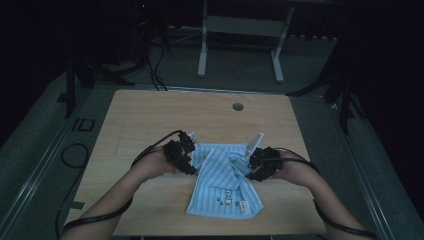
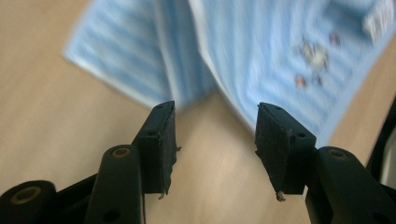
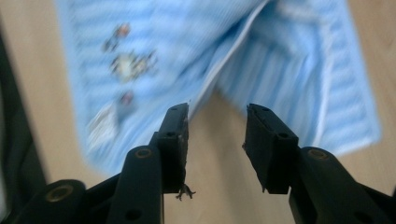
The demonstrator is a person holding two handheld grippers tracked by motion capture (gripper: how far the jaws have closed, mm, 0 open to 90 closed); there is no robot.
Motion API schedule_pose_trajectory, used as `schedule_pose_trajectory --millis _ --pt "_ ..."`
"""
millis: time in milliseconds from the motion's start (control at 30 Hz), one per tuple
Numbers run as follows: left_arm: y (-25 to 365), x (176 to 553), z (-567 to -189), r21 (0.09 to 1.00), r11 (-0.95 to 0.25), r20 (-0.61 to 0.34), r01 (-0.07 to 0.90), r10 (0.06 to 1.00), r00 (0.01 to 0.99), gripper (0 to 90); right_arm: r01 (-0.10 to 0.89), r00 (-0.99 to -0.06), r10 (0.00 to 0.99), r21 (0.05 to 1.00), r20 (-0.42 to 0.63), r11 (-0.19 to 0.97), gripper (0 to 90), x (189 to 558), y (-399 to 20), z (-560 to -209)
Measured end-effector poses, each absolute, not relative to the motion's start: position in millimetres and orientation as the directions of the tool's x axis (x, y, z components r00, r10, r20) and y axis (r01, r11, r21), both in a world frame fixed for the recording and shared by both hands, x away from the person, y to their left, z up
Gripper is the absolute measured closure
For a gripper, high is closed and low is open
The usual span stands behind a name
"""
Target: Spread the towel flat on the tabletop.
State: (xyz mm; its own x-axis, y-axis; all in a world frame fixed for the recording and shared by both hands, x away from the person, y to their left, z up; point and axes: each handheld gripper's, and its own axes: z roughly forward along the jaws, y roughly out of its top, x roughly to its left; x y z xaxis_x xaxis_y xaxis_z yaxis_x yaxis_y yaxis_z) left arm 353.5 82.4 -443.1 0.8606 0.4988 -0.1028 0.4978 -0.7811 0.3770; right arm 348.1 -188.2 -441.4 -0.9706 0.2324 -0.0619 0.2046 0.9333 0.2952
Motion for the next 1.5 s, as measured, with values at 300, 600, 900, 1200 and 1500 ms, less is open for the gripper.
schedule_pose_trajectory --millis 300,600,900,1200,1500 --pt "47 404 -461 0.383 -0.749 -0.210 0.541 0.499 0.841 48.8 0.252 -0.964 0.267 0.301 -0.010 0.920 61.0 376 -158 -455" --pt "31 398 -461 0.408 -0.767 -0.183 0.496 0.463 0.867 88.1 0.217 -0.972 0.232 0.261 -0.027 0.941 88.0 371 -157 -463" --pt "79 356 -443 0.449 -0.739 -0.078 0.502 0.528 0.846 88.1 0.293 -0.920 0.352 0.294 -0.172 0.910 88.1 348 -208 -441" --pt "98 313 -479 0.417 -0.734 -0.182 0.536 0.511 0.840 87.9 0.340 -0.919 0.386 0.340 -0.078 0.877 88.0 308 -239 -461" --pt "96 280 -508 0.337 -0.795 -0.270 0.505 0.432 0.861 73.8 0.351 -0.932 0.363 0.228 -0.015 0.908 72.2 274 -241 -501"
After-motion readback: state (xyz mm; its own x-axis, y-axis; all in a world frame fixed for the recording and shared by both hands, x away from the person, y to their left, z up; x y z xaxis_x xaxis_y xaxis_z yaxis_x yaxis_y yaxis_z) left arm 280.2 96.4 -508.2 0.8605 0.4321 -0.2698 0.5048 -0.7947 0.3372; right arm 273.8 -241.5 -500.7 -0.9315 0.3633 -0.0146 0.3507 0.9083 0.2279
